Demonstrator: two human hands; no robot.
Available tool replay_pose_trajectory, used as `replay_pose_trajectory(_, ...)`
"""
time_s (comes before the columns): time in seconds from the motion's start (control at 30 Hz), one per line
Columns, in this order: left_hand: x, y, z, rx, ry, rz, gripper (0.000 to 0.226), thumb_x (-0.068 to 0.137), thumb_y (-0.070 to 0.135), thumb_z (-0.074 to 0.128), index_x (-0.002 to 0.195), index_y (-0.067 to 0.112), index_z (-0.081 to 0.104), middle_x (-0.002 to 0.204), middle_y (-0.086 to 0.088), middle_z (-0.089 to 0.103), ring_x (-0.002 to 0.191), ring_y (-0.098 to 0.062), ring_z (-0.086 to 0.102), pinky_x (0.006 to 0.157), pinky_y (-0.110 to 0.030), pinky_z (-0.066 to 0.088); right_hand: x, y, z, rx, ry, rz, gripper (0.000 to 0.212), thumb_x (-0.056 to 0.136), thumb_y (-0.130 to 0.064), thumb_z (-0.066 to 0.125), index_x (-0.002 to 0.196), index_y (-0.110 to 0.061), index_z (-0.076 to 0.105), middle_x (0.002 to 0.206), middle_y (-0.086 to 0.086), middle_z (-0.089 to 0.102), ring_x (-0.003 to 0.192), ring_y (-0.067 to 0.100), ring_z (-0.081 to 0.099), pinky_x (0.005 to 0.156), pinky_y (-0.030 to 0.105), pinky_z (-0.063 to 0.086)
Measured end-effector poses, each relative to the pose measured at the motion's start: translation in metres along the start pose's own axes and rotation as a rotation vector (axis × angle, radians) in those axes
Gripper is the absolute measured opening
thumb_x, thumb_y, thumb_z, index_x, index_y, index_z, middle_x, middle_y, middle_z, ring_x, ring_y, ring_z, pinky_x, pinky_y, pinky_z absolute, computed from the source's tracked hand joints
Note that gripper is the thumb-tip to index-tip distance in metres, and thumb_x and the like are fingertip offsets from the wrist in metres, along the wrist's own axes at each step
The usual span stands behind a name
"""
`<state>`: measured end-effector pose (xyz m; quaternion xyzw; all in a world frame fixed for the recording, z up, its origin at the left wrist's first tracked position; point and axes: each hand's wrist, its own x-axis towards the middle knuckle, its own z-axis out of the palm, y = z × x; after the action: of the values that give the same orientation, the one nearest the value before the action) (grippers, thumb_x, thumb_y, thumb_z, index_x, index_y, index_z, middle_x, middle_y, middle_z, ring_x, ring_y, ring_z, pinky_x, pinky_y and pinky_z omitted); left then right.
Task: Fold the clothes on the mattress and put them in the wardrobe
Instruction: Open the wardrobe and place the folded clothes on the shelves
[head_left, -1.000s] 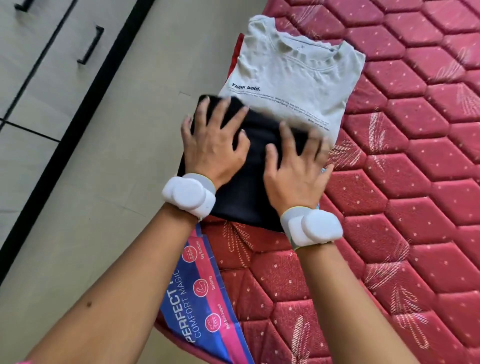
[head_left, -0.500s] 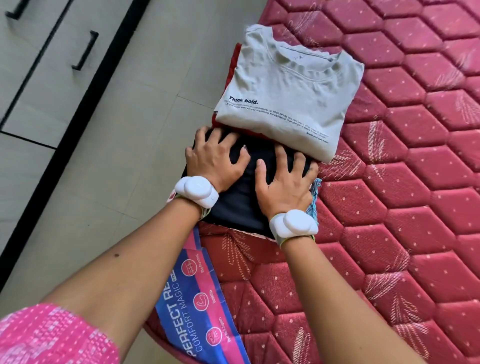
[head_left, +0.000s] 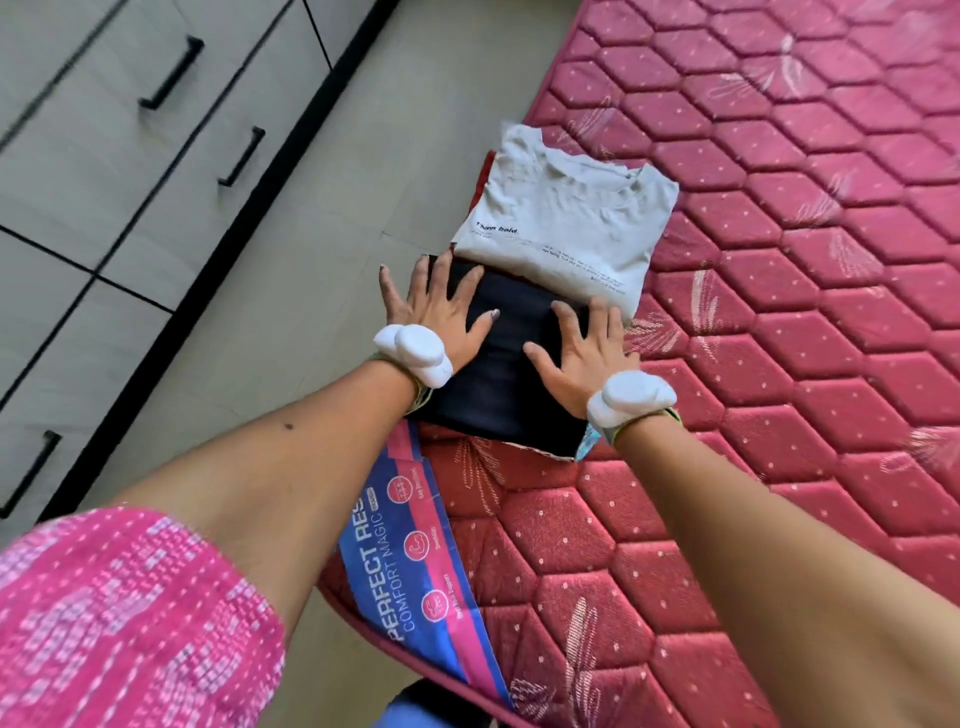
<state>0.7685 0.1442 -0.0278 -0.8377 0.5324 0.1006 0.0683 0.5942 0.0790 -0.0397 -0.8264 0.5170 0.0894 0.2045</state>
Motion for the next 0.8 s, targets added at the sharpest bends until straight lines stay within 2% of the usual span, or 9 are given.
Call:
replay_pose_trajectory(0.13, -0.045, -0.011, -0.054, 0.016, 0.087, -0.076, 0.058, 0.095, 0.051, 0.036, 0.145, 0.022, 0.029, 0.151, -0.01, 0.028, 0.14, -0.029, 0.021, 0.11, -0.06, 0.01, -0.041, -0.017, -0.048, -0.214, 0.125, -0.185, 0.062, 0.094, -0.051, 0.039, 0.148, -0.029, 0.019, 0.156, 0.013, 0.011, 0.14, 0.038, 0.016, 0.107, 0.053, 0.029)
replay_pose_trajectory(0.27, -0.1, -0.028, -0.116, -0.011, 0.14, -0.172, 0.052, 0.092, 0.045, 0.043, 0.137, 0.019, 0.039, 0.139, -0.01, 0.043, 0.127, -0.029, 0.04, 0.106, -0.054, 0.021, -0.082, -0.06, -0.104, -0.254, 0.057, -0.343, 0.064, 0.092, -0.045, 0.047, 0.147, -0.032, 0.016, 0.153, 0.01, 0.008, 0.133, 0.036, 0.026, 0.098, 0.048, 0.04)
replay_pose_trajectory(0.37, -0.154, -0.056, -0.172, -0.043, 0.194, -0.269, 0.047, 0.091, 0.04, 0.046, 0.133, 0.018, 0.041, 0.131, -0.009, 0.045, 0.116, -0.03, 0.051, 0.098, -0.048, 0.03, -0.117, -0.109, -0.152, -0.291, 0.063, -0.501, 0.068, 0.088, -0.04, 0.053, 0.145, -0.034, 0.016, 0.15, 0.009, 0.012, 0.126, 0.036, 0.035, 0.087, 0.045, 0.045)
replay_pose_trajectory(0.4, -0.155, -0.054, -0.173, -0.056, 0.174, -0.269, 0.047, 0.091, 0.039, 0.047, 0.133, 0.018, 0.04, 0.13, -0.009, 0.045, 0.114, -0.031, 0.053, 0.095, -0.046, 0.033, -0.117, -0.11, -0.154, -0.284, 0.032, -0.49, 0.068, 0.087, -0.038, 0.055, 0.144, -0.035, 0.016, 0.147, 0.009, 0.015, 0.122, 0.036, 0.04, 0.083, 0.044, 0.046)
replay_pose_trajectory(0.43, -0.185, -0.077, -0.199, -0.074, 0.227, -0.324, 0.047, 0.091, 0.038, 0.048, 0.133, 0.018, 0.04, 0.13, -0.009, 0.045, 0.112, -0.031, 0.055, 0.093, -0.045, 0.035, -0.136, -0.14, -0.175, -0.285, 0.046, -0.572, 0.069, 0.087, -0.036, 0.056, 0.143, -0.035, 0.016, 0.144, 0.009, 0.018, 0.118, 0.036, 0.043, 0.081, 0.043, 0.047)
replay_pose_trajectory(0.53, -0.231, -0.111, -0.238, -0.076, 0.26, -0.415, 0.046, 0.092, 0.036, 0.047, 0.133, 0.017, 0.039, 0.13, -0.009, 0.044, 0.108, -0.033, 0.058, 0.087, -0.042, 0.041, -0.159, -0.191, -0.202, -0.314, 0.024, -0.655, 0.069, 0.087, -0.033, 0.055, 0.143, -0.037, 0.014, 0.139, 0.009, 0.024, 0.105, 0.038, 0.055, 0.072, 0.04, 0.046)
replay_pose_trajectory(0.6, -0.263, -0.145, -0.264, -0.081, 0.301, -0.473, 0.044, 0.092, 0.035, 0.046, 0.132, 0.017, 0.04, 0.13, -0.009, 0.046, 0.107, -0.033, 0.059, 0.084, -0.039, 0.044, -0.172, -0.237, -0.218, -0.282, 0.022, -0.754, 0.07, 0.088, -0.032, 0.053, 0.144, -0.037, 0.011, 0.134, 0.009, 0.035, 0.099, 0.038, 0.058, 0.071, 0.039, 0.046)
replay_pose_trajectory(0.7, -0.326, -0.207, -0.304, -0.066, 0.361, -0.603, 0.04, 0.093, 0.034, 0.043, 0.13, 0.018, 0.042, 0.128, -0.008, 0.05, 0.105, -0.033, 0.06, 0.08, -0.037, 0.047, -0.209, -0.317, -0.242, -0.281, 0.021, -0.937, 0.071, 0.088, -0.032, 0.05, 0.145, -0.038, 0.007, 0.129, 0.008, 0.049, 0.101, 0.036, 0.06, 0.08, 0.04, 0.049)
replay_pose_trajectory(0.8, -0.371, -0.26, -0.33, -0.05, 0.42, -0.691, 0.038, 0.094, 0.032, 0.041, 0.129, 0.017, 0.042, 0.126, -0.007, 0.053, 0.101, -0.033, 0.062, 0.076, -0.035, 0.046, -0.242, -0.387, -0.262, -0.289, 0.088, -1.059, 0.07, 0.087, -0.031, 0.048, 0.144, -0.04, 0.009, 0.129, 0.004, 0.053, 0.104, 0.032, 0.06, 0.078, 0.036, 0.046)
